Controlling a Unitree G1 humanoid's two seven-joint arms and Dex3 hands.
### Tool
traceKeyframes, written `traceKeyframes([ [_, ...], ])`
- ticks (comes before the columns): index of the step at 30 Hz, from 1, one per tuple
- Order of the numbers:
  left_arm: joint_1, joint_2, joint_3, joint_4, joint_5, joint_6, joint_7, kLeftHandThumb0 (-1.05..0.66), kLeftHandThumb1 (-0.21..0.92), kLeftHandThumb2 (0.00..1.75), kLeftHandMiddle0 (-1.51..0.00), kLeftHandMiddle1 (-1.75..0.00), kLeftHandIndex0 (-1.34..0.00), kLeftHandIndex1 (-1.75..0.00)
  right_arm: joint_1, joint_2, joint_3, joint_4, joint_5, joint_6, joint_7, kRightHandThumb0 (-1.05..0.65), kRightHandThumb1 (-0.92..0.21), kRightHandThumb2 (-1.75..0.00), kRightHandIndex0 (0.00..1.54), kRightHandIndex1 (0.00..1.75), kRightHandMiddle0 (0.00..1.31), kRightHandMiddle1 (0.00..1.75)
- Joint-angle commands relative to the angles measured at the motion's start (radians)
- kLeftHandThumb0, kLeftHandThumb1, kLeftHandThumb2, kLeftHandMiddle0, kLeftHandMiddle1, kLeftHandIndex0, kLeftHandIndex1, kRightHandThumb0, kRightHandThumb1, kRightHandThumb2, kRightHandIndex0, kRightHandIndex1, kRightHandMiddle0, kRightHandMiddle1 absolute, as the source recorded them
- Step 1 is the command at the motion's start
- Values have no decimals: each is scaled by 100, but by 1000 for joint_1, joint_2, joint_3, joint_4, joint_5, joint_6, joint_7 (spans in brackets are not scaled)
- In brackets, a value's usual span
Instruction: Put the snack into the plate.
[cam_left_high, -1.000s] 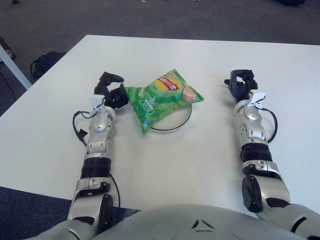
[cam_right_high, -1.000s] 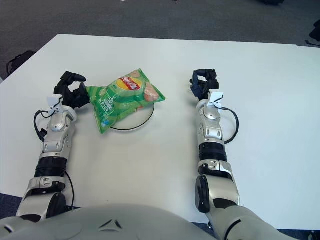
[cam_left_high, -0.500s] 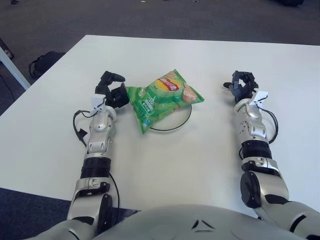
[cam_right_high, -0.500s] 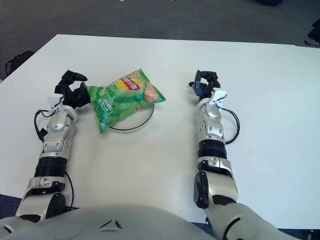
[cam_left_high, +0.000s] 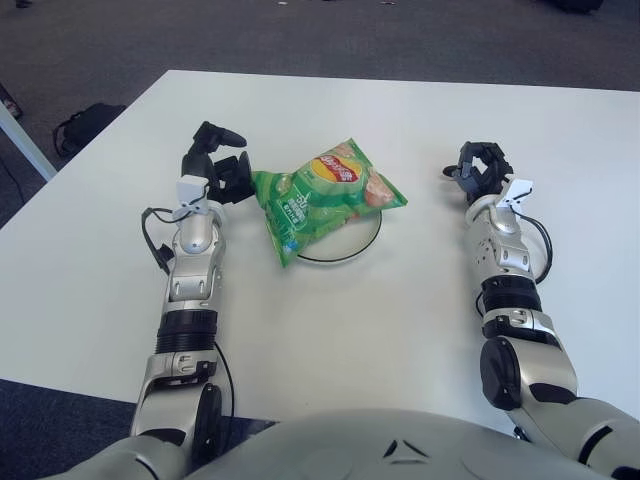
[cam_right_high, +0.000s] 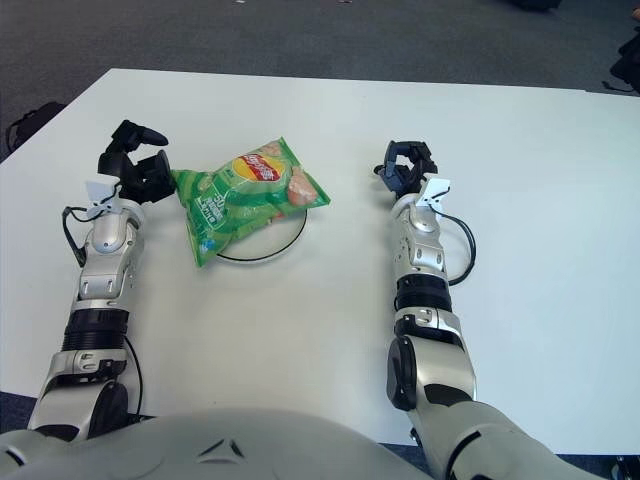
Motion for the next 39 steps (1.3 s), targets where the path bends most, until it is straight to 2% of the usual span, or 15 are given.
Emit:
traceKeyframes([
  [1, -26, 7, -3, -8, 26, -18, 27, -43, 48, 111, -121, -175, -48, -175, 26, 2, 13, 36, -9, 29, 9, -39, -65, -89, 49, 158, 36, 175],
  [15, -61, 11, 5, -17, 4, 11, 16, -43, 47, 113, -119, -175, -49, -175, 64, -10, 79, 53, -76, -10, 41, -40, -64, -91, 55, 164, 37, 175],
  [20, -66, 12, 7, -27, -16, 32, 4, -43, 48, 112, -118, -175, -49, -175, 82, -17, 109, 68, -114, -57, 44, -40, -62, -93, 58, 168, 39, 175],
  [25, -79, 6, 17, -28, -65, 66, -20, -42, 50, 109, -118, -175, -47, -175, 82, -33, 134, 151, -156, -152, 43, -41, -57, -99, 65, 172, 42, 175],
  [39, -130, 25, 48, 30, -146, 123, -68, -42, 51, 107, -120, -175, -46, -175, 75, -38, 143, 221, -156, -252, 65, -43, -48, -111, 79, 175, 48, 175],
])
